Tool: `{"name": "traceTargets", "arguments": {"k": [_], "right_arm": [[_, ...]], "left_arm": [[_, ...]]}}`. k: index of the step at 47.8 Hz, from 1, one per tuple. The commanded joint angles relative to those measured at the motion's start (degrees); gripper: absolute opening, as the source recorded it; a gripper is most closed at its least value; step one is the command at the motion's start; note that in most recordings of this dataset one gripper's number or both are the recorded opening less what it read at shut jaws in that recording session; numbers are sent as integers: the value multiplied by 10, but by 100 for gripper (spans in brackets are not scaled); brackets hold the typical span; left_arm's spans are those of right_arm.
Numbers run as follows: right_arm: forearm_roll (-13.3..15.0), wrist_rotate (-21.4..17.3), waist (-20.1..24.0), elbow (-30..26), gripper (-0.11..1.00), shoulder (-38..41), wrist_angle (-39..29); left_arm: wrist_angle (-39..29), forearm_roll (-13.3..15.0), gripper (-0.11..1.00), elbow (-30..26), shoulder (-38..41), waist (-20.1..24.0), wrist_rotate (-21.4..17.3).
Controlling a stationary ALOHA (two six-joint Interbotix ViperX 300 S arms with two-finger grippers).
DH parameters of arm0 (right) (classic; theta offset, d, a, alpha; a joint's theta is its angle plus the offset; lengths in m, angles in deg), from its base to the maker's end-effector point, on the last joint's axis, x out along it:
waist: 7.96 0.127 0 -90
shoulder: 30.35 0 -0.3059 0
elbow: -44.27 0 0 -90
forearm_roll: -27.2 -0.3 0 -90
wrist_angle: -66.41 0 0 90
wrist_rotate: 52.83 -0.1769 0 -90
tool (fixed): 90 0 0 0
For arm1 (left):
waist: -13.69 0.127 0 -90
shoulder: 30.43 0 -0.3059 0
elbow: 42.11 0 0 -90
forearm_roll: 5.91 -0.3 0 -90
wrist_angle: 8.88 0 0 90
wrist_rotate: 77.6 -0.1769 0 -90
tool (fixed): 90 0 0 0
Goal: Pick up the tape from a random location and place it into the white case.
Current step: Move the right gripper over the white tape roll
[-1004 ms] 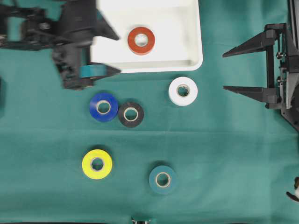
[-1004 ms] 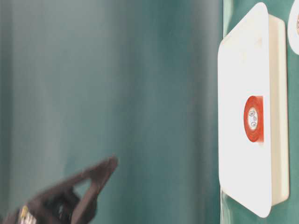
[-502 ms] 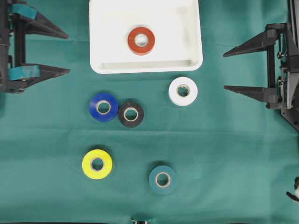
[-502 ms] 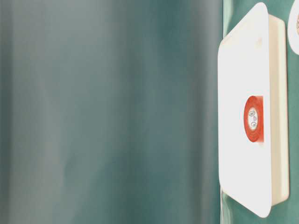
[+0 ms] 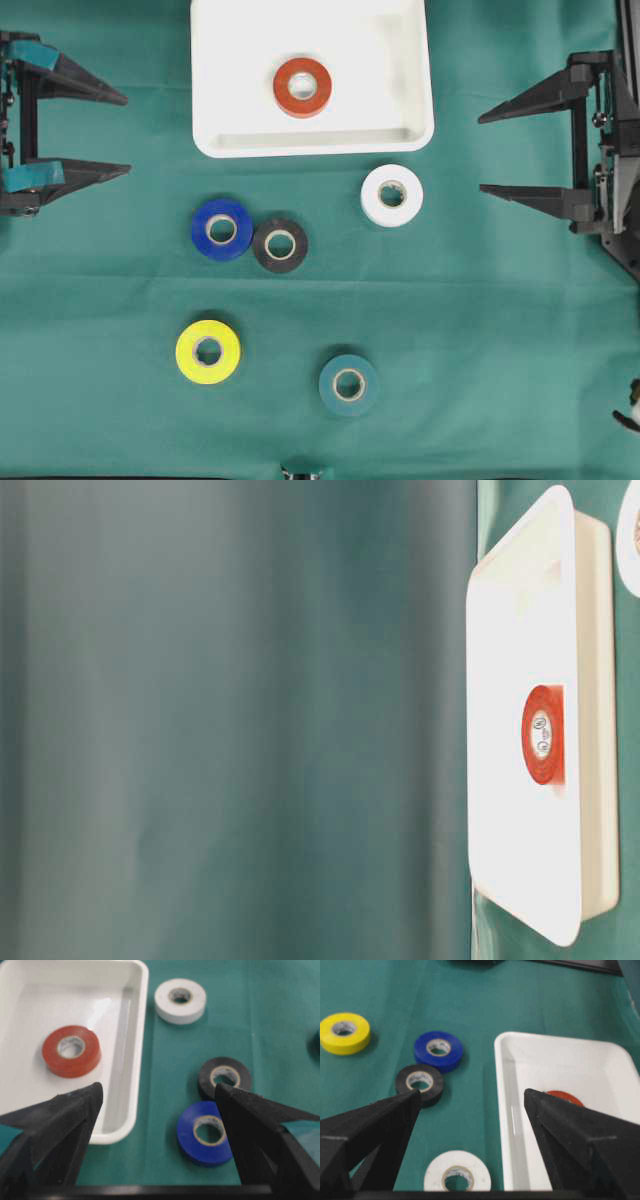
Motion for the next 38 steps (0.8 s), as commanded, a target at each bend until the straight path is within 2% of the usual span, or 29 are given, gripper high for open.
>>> {"name": "traceTargets", "arguments": {"k": [1,25,38], "right_arm": [[1,1,-1,-1,92,1,4],[0,-3,1,4,92,1,2],[1,-3,41,2,92,1,0]], "left_arm": [[17,4,99,7,-4,-4,1],[29,4,99,17,-8,-6,3],[30,4,99,17,-8,-5,3]]}}
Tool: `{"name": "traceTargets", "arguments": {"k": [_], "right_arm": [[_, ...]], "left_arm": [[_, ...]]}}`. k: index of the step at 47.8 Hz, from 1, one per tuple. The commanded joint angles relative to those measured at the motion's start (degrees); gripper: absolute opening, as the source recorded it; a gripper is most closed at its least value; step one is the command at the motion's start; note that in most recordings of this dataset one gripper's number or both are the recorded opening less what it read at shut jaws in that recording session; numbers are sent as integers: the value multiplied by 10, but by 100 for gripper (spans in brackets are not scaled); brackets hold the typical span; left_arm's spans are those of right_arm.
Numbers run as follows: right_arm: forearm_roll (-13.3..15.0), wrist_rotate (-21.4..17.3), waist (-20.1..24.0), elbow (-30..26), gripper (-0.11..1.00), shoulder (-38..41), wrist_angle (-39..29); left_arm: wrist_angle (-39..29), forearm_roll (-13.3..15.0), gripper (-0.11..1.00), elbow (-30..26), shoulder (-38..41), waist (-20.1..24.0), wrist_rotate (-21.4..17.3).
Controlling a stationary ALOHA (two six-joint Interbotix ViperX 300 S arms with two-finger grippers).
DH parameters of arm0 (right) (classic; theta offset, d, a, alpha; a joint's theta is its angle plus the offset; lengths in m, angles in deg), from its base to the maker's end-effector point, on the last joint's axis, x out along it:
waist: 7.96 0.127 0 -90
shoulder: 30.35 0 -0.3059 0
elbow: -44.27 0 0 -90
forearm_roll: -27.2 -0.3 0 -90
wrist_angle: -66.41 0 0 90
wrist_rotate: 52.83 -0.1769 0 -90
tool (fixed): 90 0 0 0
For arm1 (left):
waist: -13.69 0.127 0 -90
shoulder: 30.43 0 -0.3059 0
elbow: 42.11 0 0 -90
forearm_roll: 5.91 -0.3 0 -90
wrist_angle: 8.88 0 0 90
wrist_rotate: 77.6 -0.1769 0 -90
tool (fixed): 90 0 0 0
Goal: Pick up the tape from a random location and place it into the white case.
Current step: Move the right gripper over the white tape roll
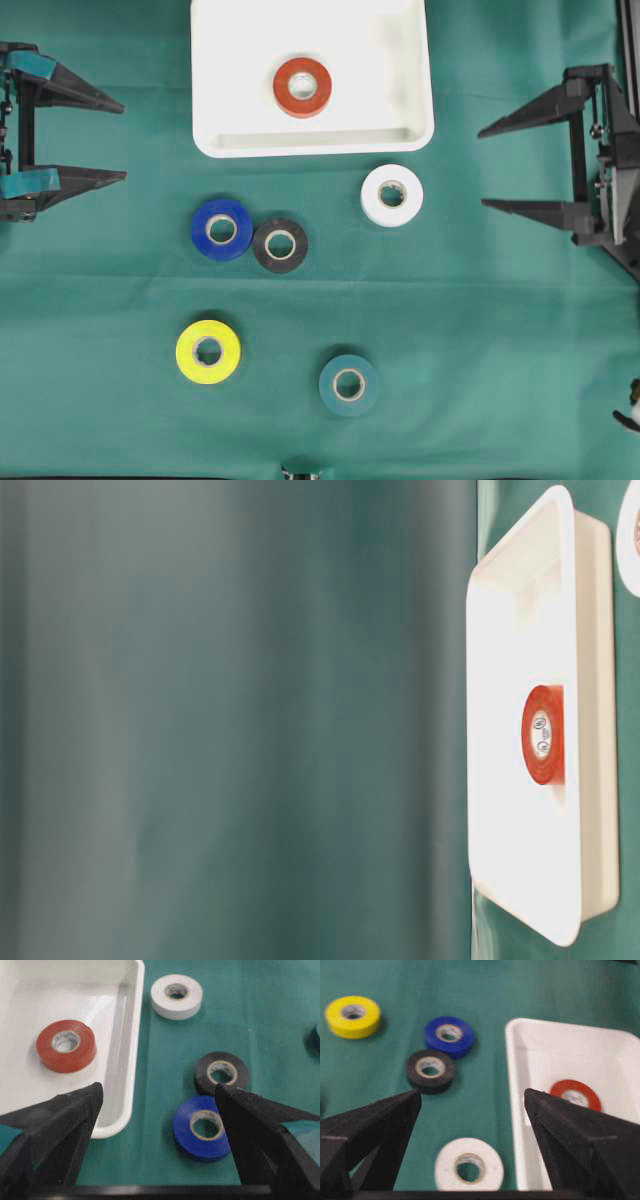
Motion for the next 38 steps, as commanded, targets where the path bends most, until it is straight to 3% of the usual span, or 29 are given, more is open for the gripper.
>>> {"name": "traceTargets", "arguments": {"k": [1,18,38], "right_arm": [[1,-1,14,-10,92,2,2],[1,-1,15,-13,92,12,11],[1,1,15,-54,92,87,51]], "left_arm": [[4,1,99,-8,1,-2,1],[5,1,99,-7,1,-2,1],[10,1,99,-8,1,-2,1]]}}
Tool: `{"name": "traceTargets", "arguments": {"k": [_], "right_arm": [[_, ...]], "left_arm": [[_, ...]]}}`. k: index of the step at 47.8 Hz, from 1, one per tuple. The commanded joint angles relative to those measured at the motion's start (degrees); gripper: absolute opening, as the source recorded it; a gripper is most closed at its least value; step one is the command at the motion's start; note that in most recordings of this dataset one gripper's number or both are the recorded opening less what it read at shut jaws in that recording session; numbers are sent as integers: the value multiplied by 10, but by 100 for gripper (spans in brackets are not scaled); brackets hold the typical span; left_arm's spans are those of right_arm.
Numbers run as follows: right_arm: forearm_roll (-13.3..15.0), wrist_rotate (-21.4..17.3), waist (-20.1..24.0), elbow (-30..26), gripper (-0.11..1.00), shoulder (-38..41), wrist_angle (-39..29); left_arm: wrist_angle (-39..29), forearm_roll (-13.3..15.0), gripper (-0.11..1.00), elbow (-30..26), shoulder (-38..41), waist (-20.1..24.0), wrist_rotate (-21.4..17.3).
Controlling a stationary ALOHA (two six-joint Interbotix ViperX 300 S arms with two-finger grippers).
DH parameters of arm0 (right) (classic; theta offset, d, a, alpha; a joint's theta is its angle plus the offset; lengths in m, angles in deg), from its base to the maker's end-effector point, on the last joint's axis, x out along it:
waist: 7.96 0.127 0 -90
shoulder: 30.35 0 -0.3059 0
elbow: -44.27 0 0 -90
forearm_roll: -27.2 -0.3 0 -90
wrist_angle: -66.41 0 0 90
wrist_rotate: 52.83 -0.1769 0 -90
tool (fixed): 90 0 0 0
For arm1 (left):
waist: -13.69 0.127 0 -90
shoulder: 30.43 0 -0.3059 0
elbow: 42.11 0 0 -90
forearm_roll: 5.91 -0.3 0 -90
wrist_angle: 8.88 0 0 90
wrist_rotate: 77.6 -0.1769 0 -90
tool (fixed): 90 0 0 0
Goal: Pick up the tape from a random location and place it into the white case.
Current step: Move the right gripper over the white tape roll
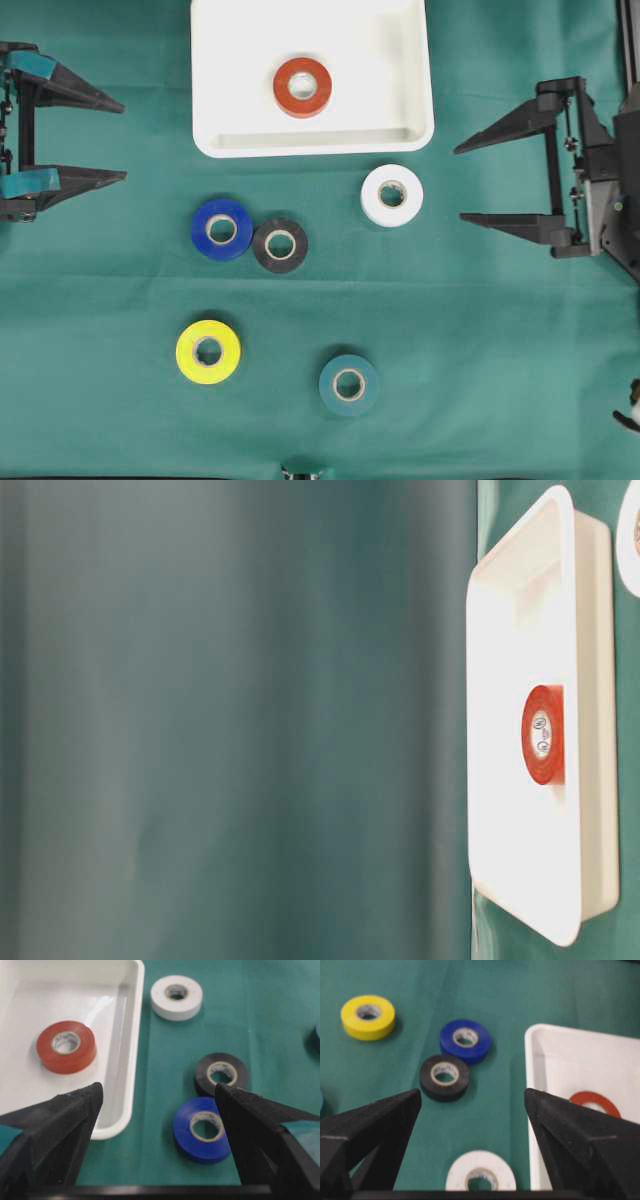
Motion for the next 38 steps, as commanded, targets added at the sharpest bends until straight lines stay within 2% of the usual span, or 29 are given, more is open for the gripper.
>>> {"name": "traceTargets", "arguments": {"k": [1,14,26,38], "right_arm": [[1,2,0,-25,92,18,18],[16,4,0,-59,92,72,62],[17,4,-2,-83,92,111,62],[17,4,-2,-83,92,112,62]], "left_arm": [[7,1,99,-8,2,-1,1],[9,1,99,-8,2,-2,1],[8,1,99,-8,2,-2,2],[8,1,99,-8,2,-2,2]]}}
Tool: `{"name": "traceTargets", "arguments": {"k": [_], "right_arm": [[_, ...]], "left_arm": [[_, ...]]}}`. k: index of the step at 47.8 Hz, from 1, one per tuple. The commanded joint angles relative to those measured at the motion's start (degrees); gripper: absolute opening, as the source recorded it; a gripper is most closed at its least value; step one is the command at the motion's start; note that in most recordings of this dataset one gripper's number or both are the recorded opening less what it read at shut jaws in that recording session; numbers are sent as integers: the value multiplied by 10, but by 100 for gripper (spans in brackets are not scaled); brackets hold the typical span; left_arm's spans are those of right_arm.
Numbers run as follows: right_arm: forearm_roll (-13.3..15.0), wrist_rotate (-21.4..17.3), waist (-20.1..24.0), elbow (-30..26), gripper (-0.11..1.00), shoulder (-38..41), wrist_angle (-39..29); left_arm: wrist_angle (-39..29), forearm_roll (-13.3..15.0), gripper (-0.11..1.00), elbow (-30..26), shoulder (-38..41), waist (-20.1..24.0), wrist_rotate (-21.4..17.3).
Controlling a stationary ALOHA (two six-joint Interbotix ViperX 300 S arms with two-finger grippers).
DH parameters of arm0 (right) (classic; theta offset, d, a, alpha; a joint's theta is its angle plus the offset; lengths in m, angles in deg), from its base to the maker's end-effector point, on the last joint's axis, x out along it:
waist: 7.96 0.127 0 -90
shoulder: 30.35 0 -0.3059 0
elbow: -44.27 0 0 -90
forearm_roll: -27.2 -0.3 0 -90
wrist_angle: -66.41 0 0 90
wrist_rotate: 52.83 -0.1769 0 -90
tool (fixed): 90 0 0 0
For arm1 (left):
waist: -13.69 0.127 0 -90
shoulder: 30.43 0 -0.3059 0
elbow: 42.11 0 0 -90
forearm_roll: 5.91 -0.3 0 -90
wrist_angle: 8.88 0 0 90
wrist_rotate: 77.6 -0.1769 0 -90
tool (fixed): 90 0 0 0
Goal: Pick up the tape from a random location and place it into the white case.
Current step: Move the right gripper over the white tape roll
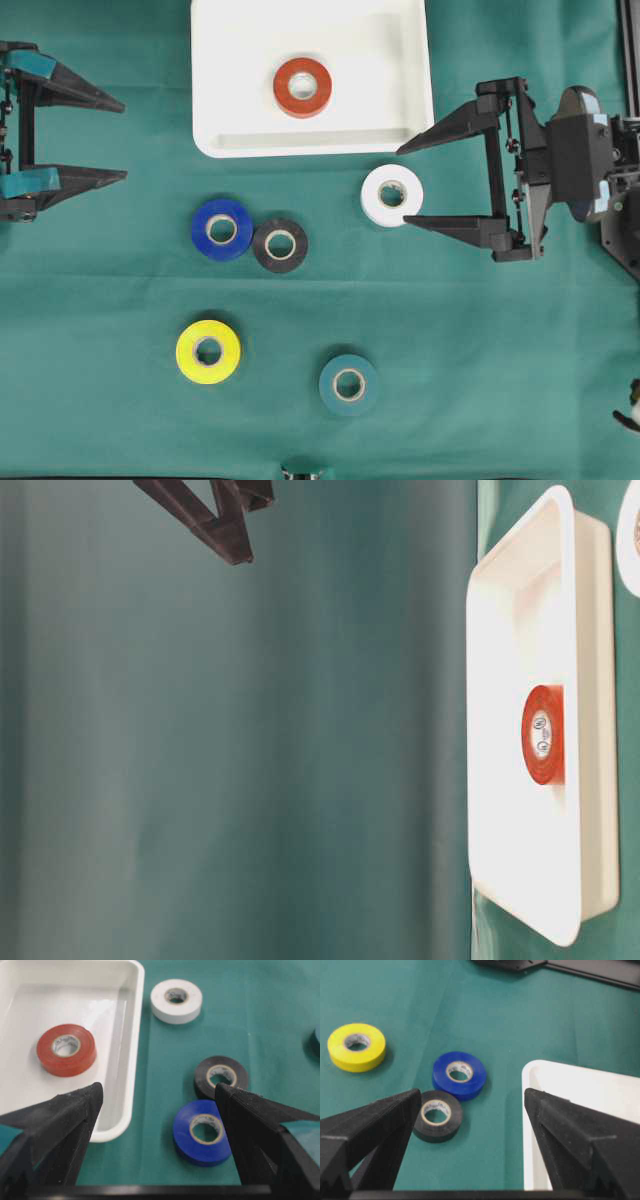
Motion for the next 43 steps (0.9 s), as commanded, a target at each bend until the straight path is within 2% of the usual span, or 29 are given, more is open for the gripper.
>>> {"name": "traceTargets", "arguments": {"k": [1,18,30,43], "right_arm": [[1,-1,-2,-16,92,-2,3],[-2,-7,-2,-21,92,-2,-24],[-7,-23,-2,-60,92,7,-120],[-5,-47,-4,-120,92,45,-272]], "left_arm": [[5,1,99,-8,2,-2,1],[5,2,99,-8,2,-1,1],[4,2,99,-8,2,-1,1],[4,2,99,-8,2,-2,0]]}}
